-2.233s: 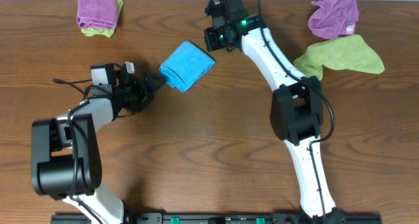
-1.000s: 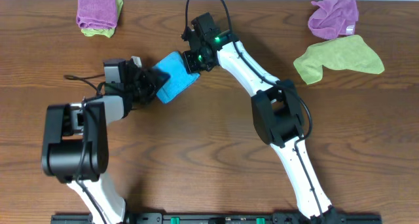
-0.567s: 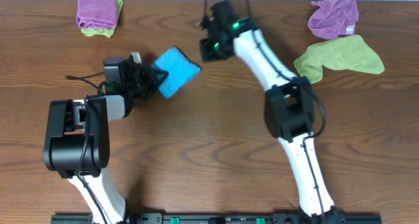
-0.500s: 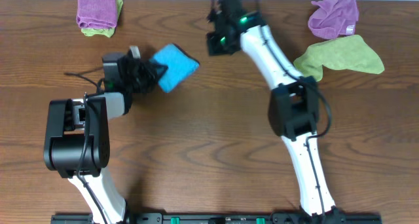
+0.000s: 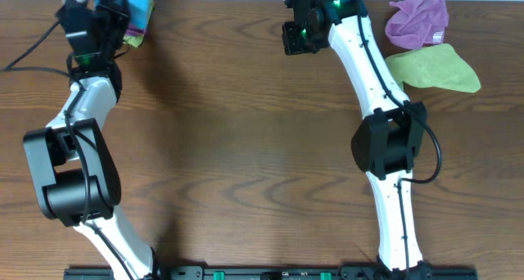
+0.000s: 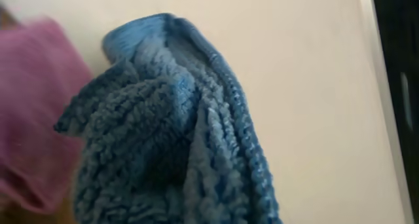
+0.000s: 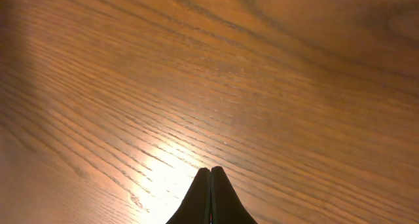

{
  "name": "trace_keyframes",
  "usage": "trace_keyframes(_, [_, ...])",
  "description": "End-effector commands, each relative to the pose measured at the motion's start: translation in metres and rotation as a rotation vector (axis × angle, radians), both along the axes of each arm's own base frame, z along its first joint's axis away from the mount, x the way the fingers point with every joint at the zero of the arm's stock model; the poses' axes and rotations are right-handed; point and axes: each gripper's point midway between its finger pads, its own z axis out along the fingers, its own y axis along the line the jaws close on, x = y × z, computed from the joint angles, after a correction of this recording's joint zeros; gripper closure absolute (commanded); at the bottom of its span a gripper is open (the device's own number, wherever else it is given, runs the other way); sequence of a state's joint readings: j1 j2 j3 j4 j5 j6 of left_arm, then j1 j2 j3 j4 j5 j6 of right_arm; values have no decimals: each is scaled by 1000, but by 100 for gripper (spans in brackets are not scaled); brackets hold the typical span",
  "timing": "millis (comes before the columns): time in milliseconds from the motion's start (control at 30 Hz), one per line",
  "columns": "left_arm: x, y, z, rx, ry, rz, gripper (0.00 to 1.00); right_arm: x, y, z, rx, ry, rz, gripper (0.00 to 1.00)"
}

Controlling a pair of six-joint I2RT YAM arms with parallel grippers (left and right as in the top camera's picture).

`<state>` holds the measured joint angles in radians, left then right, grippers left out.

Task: Fold the cloth
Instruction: 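Place the folded cloth on the pink cloth at top left with left gripper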

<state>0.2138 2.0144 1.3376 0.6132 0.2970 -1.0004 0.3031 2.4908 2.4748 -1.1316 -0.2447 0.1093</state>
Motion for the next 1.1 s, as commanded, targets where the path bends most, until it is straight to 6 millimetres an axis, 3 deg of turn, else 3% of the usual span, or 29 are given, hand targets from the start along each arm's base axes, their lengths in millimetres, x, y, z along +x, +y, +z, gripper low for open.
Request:
trace_keyframes(0, [4, 35, -11, -48, -5, 162, 94, -3, 8, 14, -11, -34, 31, 99])
trace_keyframes(333, [33, 58, -45, -151, -71, 64, 94, -18, 7, 6, -71, 18, 35, 98])
trace_keyframes(567, [50, 56, -28, -140, -125, -5, 94, -27, 13, 2, -137, 20, 47, 99])
trace_keyframes(733, [54, 42, -10, -134, -158, -93, 94, -29, 17, 1, -178, 5, 50, 98])
trace_keyframes(1067, [55, 45, -26, -162, -93, -54, 94, -50, 9, -6, -209, 94, 61, 99])
